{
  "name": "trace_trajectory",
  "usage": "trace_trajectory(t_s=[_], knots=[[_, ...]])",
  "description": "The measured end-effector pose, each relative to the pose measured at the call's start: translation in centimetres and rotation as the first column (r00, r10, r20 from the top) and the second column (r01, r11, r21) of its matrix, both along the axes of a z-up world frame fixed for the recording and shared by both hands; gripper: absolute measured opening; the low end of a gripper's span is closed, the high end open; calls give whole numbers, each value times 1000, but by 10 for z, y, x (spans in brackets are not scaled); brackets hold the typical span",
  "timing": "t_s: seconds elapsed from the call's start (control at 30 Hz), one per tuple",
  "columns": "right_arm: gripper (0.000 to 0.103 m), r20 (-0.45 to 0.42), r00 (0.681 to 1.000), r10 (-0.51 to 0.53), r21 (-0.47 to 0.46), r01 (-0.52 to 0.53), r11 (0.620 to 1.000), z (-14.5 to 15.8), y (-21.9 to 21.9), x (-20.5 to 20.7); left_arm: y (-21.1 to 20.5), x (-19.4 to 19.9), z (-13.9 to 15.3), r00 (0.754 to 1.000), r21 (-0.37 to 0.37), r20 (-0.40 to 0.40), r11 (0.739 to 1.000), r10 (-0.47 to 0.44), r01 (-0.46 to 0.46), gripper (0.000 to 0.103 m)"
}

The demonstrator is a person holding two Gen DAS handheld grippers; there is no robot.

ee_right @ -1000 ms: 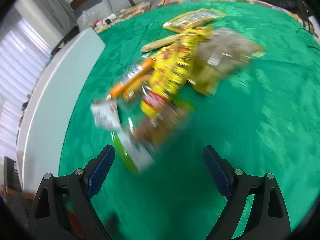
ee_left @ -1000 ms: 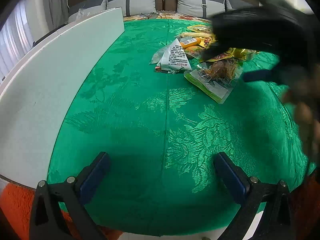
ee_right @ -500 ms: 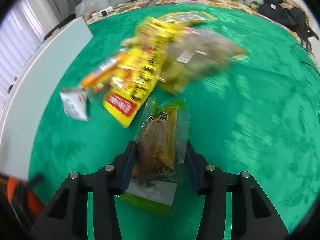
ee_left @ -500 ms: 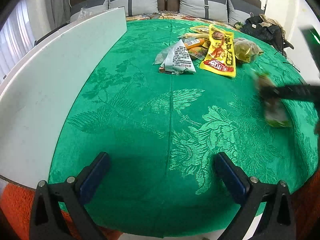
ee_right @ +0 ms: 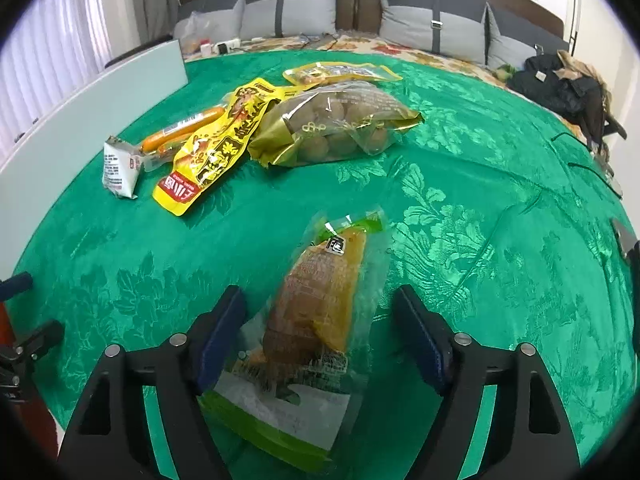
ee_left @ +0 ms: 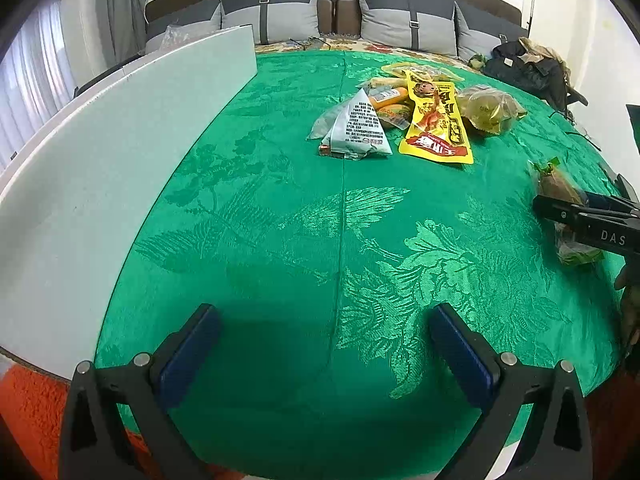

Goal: Organize snacks
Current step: 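Grasp the white triangular snack packet with the left gripper while the right holds its pack, then carry both snacks over the white box and open both grippers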

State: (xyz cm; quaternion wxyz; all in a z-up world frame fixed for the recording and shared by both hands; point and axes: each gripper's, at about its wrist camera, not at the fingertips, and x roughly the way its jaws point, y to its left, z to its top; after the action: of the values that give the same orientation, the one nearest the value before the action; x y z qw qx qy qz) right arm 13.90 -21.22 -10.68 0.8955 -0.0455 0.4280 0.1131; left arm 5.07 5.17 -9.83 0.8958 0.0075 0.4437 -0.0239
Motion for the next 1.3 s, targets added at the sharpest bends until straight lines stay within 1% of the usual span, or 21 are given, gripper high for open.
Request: trace_trajectory(t_s=[0.2,0.27,0.33,0.4,0.43,0.5,0.57,0.63,0.7,0.73,0.83,0.9,0.93,0.97,1.0,1.03,1.07,1.17,1.23,1.3], knots=[[81,7,1000,-13,-6,13,1000,0,1,0,-1,2,0,1000,-3,-2,1000,25,-25,103],[81,8,1000,-13,-5,13,1000,0,1,0,-1,5,1,999,-3,-24,1000,23,-23,103],[81,8,1000,-13,-4,13,1000,0,1,0,0,11,2,997,-7,-72,1000,21,-21,103],[81,8,1000,-13,-4,13,1000,0,1,0,2,20,6,994,-45,-107,999,18,-23,103],[81,9,1000,-14,-4,14,1000,0,2,0,5,25,9,993,-93,-114,995,13,-24,103],[81,9,1000,-13,-4,13,1000,-1,1,0,9,34,18,995,-162,-100,986,7,-23,103],[81,9,1000,-14,-4,14,1000,0,1,-1,10,49,28,997,-190,-74,982,-8,-6,103],[81,9,1000,-14,-4,14,1000,-1,1,-1,6,66,34,998,-173,-53,985,-36,26,103],[81,10,1000,-14,-4,14,1000,-1,1,-1,-2,84,35,997,-130,-39,989,-69,63,103],[81,10,1000,-14,-3,14,1000,-1,1,-1,-8,96,34,996,-97,-39,992,-81,77,103],[81,10,1000,-14,-3,14,1000,-1,1,-1,-21,124,30,994,-57,-33,993,-108,106,102],[81,10,1000,-13,-3,14,1000,-1,0,-1,-29,138,28,993,-24,-28,994,-112,111,96],[81,10,1000,-13,-3,13,1000,-1,0,-1,-32,143,25,994,1,-33,994,-107,107,80],[81,10,1000,-13,-3,13,1000,-1,0,-1,-33,146,21,994,24,-48,995,-100,101,58],[81,10,1000,-13,-3,13,1000,-1,0,-1,-33,146,16,995,55,-57,995,-85,88,48],[81,10,1000,-13,-3,13,1000,-1,0,-1,-31,142,14,995,50,-52,995,-82,85,47],[81,10,1000,-13,-3,13,1000,-1,0,-1,-26,136,15,996,24,-37,996,-85,86,44],[81,11,1000,-13,-2,14,1000,-2,0,-1,-15,117,19,993,-46,-51,994,-103,100,40],[81,11,1000,-13,-2,13,1000,-2,0,-1,-8,100,26,991,-94,-56,989,-120,115,40],[81,11,1000,-13,-2,13,1000,-2,0,-1,-5,86,33,989,-125,-51,983,-139,131,40]])
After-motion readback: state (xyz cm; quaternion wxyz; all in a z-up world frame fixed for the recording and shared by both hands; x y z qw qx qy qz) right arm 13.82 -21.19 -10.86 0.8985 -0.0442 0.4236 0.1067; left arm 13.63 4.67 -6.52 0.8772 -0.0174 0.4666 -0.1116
